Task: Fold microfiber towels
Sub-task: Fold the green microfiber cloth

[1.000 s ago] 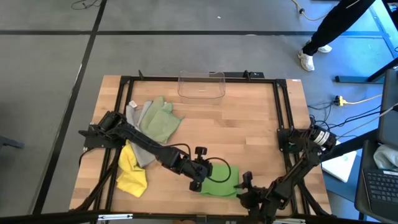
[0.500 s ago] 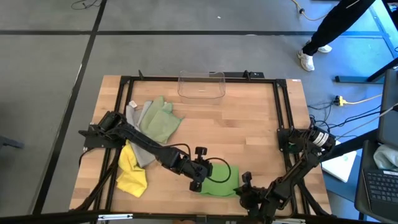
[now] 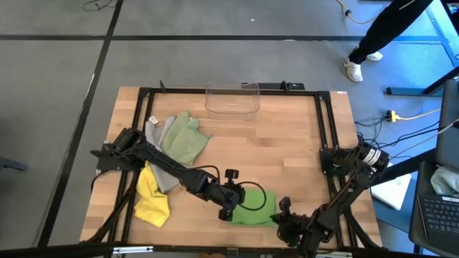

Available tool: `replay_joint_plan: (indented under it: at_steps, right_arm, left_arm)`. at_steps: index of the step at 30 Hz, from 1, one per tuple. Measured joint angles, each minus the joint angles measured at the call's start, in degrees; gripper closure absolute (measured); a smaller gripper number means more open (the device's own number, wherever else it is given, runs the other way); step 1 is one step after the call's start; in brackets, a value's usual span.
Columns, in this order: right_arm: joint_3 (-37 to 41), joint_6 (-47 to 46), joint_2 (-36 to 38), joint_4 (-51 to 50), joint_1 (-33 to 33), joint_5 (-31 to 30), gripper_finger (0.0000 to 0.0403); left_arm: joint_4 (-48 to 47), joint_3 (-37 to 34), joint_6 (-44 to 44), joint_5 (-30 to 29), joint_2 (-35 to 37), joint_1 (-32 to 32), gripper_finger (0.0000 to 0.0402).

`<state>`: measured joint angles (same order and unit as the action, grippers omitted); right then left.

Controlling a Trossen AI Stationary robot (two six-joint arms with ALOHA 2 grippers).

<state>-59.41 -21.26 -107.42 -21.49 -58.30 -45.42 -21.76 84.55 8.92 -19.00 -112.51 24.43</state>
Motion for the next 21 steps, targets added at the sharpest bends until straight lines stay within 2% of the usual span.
replay_joint_plan:
  at_steps: [6,21]
  right_arm:
    - [-1.6,-2.4,0.0,-7.4,-0.7,0.4,0.0396]
    - [0.3,-8.6,0.1,-8.1,-1.0,7.2,0.0381]
  left_arm:
    - [0.0,0.0,0.0,0.0,0.0,0.0,0.0347]
    - [0.0,0.0,0.1,0.0,0.0,0.0,0.0347]
